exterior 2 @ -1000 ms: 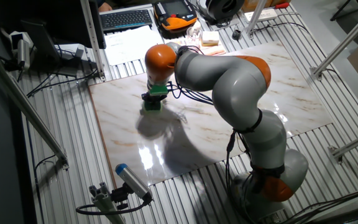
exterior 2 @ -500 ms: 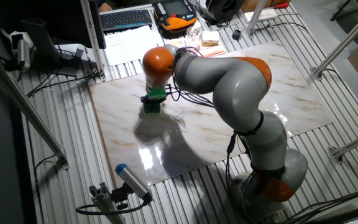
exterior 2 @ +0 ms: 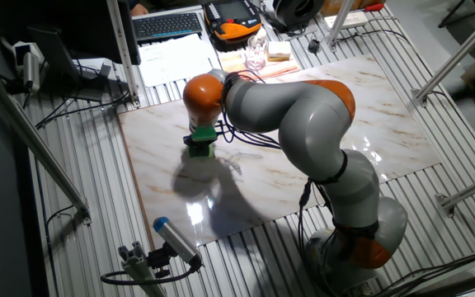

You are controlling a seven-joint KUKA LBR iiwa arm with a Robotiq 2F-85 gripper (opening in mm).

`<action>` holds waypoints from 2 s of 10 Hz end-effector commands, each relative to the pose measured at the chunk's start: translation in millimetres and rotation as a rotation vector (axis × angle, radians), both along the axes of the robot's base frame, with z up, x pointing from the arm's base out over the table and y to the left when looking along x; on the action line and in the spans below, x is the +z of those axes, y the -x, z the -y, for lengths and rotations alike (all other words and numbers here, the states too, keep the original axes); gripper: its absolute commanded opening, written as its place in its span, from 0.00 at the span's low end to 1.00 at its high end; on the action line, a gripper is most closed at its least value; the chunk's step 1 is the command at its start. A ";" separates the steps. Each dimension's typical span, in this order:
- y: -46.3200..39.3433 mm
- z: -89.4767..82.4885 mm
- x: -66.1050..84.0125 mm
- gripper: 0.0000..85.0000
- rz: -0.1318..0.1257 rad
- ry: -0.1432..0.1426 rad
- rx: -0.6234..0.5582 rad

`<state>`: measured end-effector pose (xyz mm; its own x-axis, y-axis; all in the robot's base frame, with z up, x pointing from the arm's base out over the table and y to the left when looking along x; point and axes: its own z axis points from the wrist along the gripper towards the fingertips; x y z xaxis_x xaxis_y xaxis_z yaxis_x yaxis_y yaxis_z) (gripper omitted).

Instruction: Clean the tabletop with a sponge

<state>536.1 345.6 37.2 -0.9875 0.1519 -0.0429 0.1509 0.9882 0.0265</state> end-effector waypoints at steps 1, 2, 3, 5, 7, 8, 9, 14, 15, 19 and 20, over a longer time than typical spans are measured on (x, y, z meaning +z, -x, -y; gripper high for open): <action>1.4 0.0 0.5 0.00 -0.003 0.000 0.001; 2.6 0.9 2.4 0.00 -0.005 -0.001 0.006; 3.3 3.6 4.8 0.00 -0.008 -0.003 0.014; 5.9 3.6 1.9 0.00 -0.007 -0.004 0.018; 14.3 2.0 -4.5 0.00 0.000 -0.003 0.021; 17.1 2.1 -3.8 0.00 -0.005 -0.008 0.025; 18.3 2.3 0.0 0.00 -0.006 -0.010 0.025; 18.8 9.8 9.9 0.00 -0.019 -0.013 0.037; 22.5 6.6 8.1 0.00 -0.018 -0.005 0.035; 36.3 -0.6 3.4 0.00 -0.015 0.003 0.038; 38.3 -0.3 1.7 0.00 -0.012 0.006 0.042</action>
